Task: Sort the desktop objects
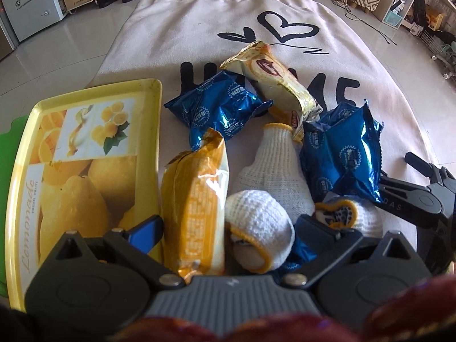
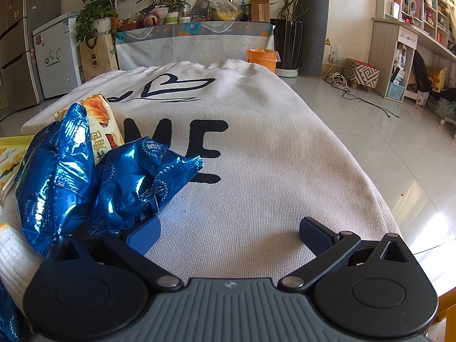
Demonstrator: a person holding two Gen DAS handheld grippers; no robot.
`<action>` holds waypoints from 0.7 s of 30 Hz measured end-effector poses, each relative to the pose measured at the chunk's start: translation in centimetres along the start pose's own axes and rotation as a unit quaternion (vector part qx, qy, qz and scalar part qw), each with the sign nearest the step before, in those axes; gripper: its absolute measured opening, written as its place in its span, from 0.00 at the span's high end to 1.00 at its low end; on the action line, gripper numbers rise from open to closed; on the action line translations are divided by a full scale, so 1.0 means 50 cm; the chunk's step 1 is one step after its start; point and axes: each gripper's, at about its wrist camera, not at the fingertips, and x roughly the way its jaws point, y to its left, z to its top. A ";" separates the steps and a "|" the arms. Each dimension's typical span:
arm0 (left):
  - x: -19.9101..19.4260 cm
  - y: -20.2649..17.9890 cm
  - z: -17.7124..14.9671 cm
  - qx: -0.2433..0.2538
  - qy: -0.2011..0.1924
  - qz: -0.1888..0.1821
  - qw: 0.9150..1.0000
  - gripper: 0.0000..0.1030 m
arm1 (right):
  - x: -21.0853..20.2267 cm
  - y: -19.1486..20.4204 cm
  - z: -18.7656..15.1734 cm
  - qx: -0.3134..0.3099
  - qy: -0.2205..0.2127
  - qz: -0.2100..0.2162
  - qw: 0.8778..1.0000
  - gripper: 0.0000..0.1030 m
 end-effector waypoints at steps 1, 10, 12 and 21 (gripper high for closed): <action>0.000 -0.007 0.002 0.005 -0.003 -0.003 1.000 0.00 | 0.000 0.000 0.000 0.000 0.000 0.000 1.000 0.00; -0.017 -0.061 -0.003 0.044 -0.034 -0.022 0.998 0.00 | 0.001 0.000 0.001 0.000 0.000 0.000 1.000 0.00; -0.033 -0.052 -0.002 0.026 -0.046 -0.037 0.998 0.00 | 0.001 0.000 0.001 0.000 0.000 0.000 1.000 0.00; -0.070 -0.007 0.003 -0.006 -0.075 -0.044 0.996 0.00 | 0.001 0.000 0.001 0.000 0.000 0.000 1.000 0.00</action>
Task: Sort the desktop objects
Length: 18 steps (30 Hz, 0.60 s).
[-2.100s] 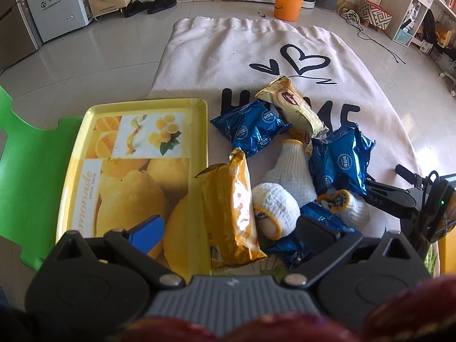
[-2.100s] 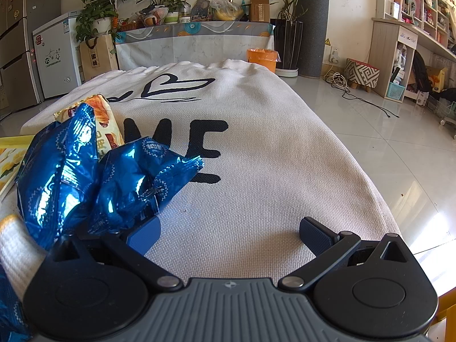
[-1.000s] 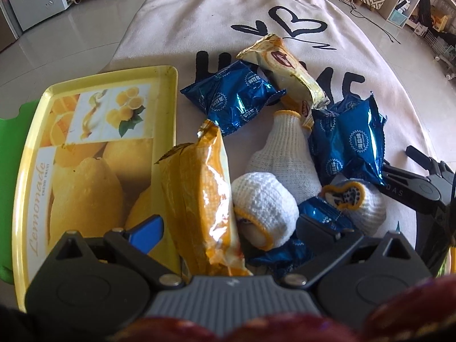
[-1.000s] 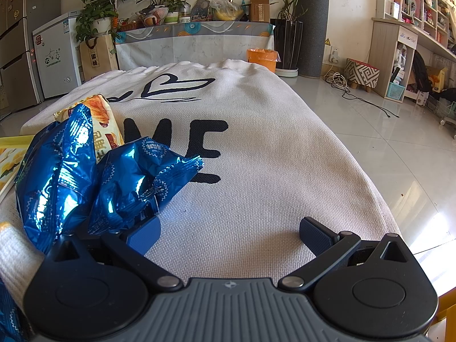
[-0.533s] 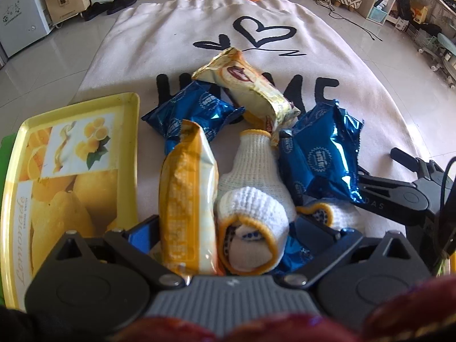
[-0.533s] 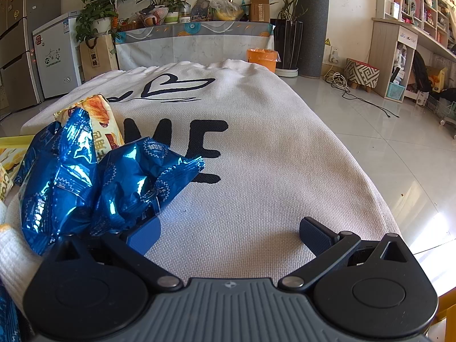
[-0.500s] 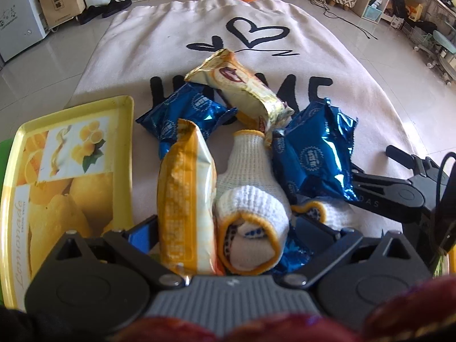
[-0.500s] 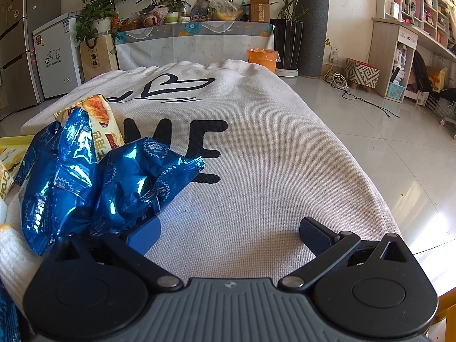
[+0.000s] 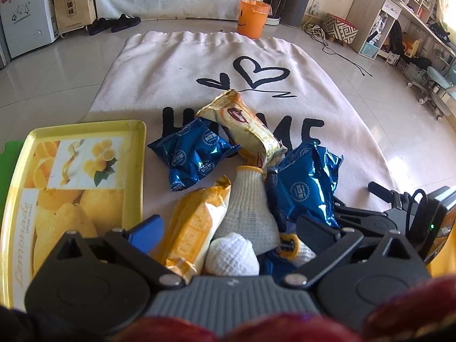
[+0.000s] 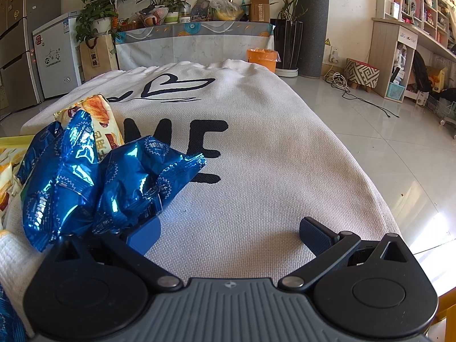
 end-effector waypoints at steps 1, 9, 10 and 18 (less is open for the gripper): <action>-0.001 0.002 0.001 -0.002 -0.001 0.000 1.000 0.00 | 0.000 0.000 0.000 0.000 0.000 0.000 1.000 0.00; -0.049 0.037 0.020 -0.032 -0.032 -0.004 0.999 0.00 | 0.000 0.000 0.000 0.000 0.000 0.000 1.000 0.00; -0.055 0.043 0.023 -0.036 -0.037 -0.001 0.999 0.00 | 0.000 0.000 0.000 0.000 0.000 0.000 1.000 0.00; -0.062 0.075 0.028 -0.068 -0.037 0.003 0.997 0.00 | -0.001 0.000 0.000 0.001 0.000 -0.001 1.000 0.00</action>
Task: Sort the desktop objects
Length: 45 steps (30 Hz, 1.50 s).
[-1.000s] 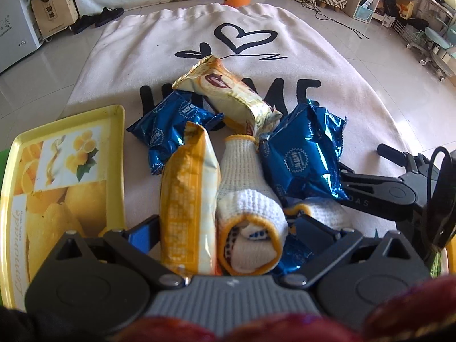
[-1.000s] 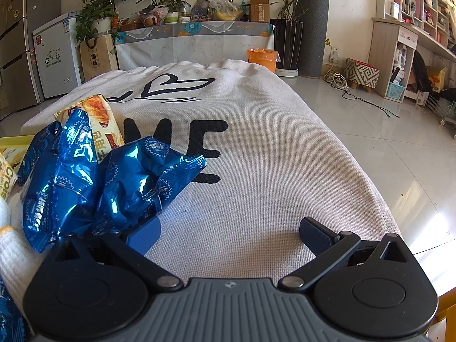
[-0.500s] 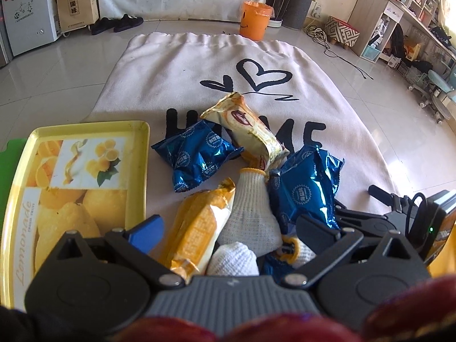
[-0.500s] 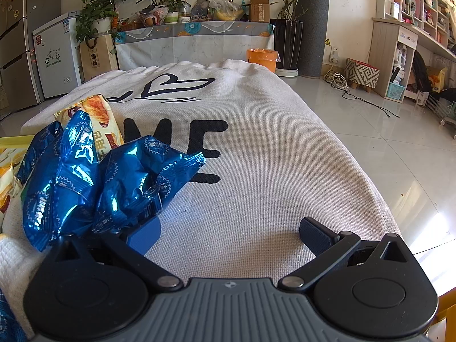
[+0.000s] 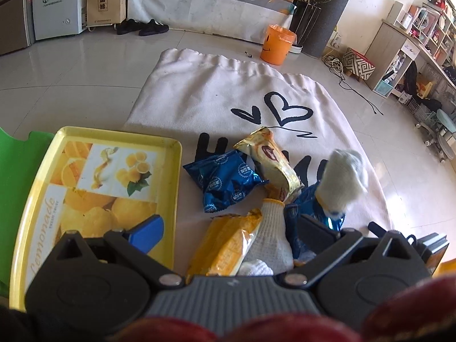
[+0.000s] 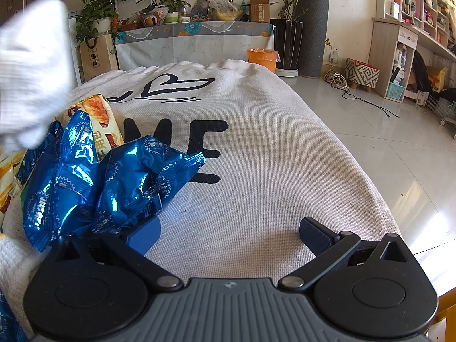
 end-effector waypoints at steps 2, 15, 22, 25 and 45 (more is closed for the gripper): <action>0.002 -0.003 -0.003 0.004 0.003 0.004 1.000 0.00 | 0.000 0.000 0.000 0.000 0.000 0.000 1.000 0.00; 0.018 -0.029 -0.035 0.043 0.027 0.016 0.999 0.00 | -0.001 -0.001 -0.001 0.000 0.000 0.000 1.000 0.00; 0.027 -0.027 -0.047 0.054 0.046 0.017 0.997 0.00 | -0.002 -0.002 -0.001 0.000 0.000 0.000 1.000 0.00; 0.035 -0.033 -0.058 0.074 0.054 0.022 0.996 0.00 | -0.002 -0.002 -0.001 0.001 0.000 -0.001 1.000 0.00; -0.053 -0.068 -0.214 0.078 0.071 0.021 0.994 0.00 | -0.138 -0.013 0.004 0.100 0.127 -0.100 0.982 0.00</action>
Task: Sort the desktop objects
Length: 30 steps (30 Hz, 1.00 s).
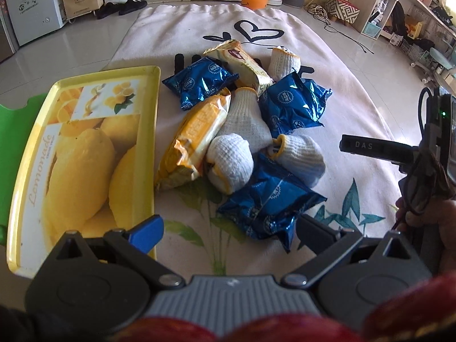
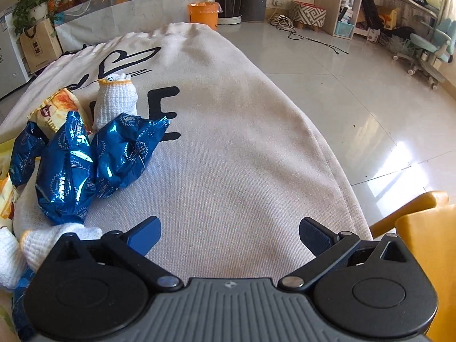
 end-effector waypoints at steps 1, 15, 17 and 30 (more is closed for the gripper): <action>-0.006 -0.003 -0.006 -0.001 -0.002 0.003 1.000 0.00 | -0.011 0.000 -0.003 -0.005 0.005 -0.009 1.000 0.00; -0.088 -0.017 -0.065 -0.033 -0.006 0.027 0.999 0.00 | -0.175 0.007 -0.046 -0.010 -0.022 0.046 0.999 0.00; -0.095 -0.022 -0.068 -0.030 -0.006 0.034 0.999 0.00 | -0.192 0.010 -0.050 -0.014 -0.021 0.054 0.998 0.00; -0.113 -0.047 -0.084 -0.027 0.000 0.055 0.998 0.00 | -0.226 0.005 -0.085 -0.016 0.002 0.089 0.996 0.00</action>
